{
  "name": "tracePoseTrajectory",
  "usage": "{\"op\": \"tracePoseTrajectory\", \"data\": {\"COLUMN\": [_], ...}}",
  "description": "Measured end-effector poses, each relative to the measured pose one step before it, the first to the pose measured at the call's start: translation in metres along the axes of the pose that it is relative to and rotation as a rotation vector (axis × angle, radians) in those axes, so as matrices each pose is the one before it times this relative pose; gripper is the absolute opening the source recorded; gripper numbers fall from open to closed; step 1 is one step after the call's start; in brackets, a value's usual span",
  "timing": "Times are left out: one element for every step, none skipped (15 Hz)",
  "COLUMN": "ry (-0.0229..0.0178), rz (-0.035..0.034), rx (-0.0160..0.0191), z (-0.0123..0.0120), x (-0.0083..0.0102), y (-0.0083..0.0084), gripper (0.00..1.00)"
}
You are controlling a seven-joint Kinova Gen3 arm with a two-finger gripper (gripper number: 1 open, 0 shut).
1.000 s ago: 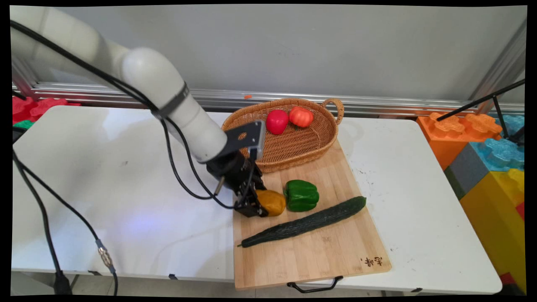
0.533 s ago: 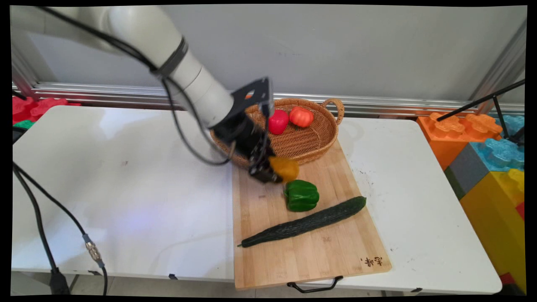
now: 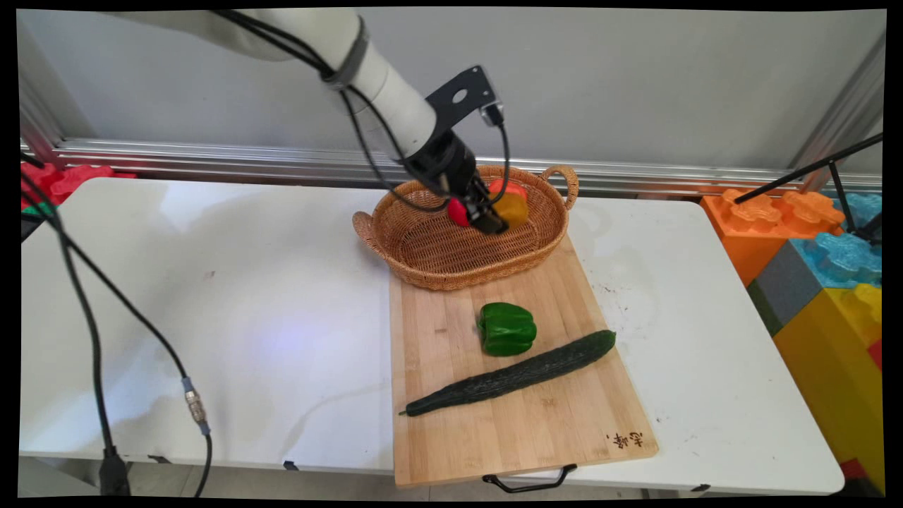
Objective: Place the picked object in the vegetable basket
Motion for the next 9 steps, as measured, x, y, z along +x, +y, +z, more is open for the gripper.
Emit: {"op": "tracePoseTrajectory", "data": {"ry": [-0.00290,-0.00292,-0.00447,-0.00723,-0.00577,-0.00921,-0.01052,-0.00942,-0.00555], "rz": [-0.01477,-0.01044,-0.01478,-0.01616,-0.01245,-0.01362,-0.01208,-0.01038,-0.00623], "rx": [0.01859,0.01014,0.01418,0.01264,0.01001,0.00807,0.00545,0.00235,0.00155], "z": [0.00748,0.00579,0.00868,0.01099,0.00884,0.01043,0.01005,0.00798,0.00497], "x": [0.00156,0.00040,0.00044,-0.00057,-0.00056,-0.00186,-0.00212,-0.00220,-0.00126], "y": [-0.00723,-0.00437,-0.00624,-0.00640,-0.00501,-0.00488,-0.00387,-0.00264,-0.00157], "gripper": [0.00,0.00,0.00,0.00,0.00,0.00,0.00,0.00,0.00]}}
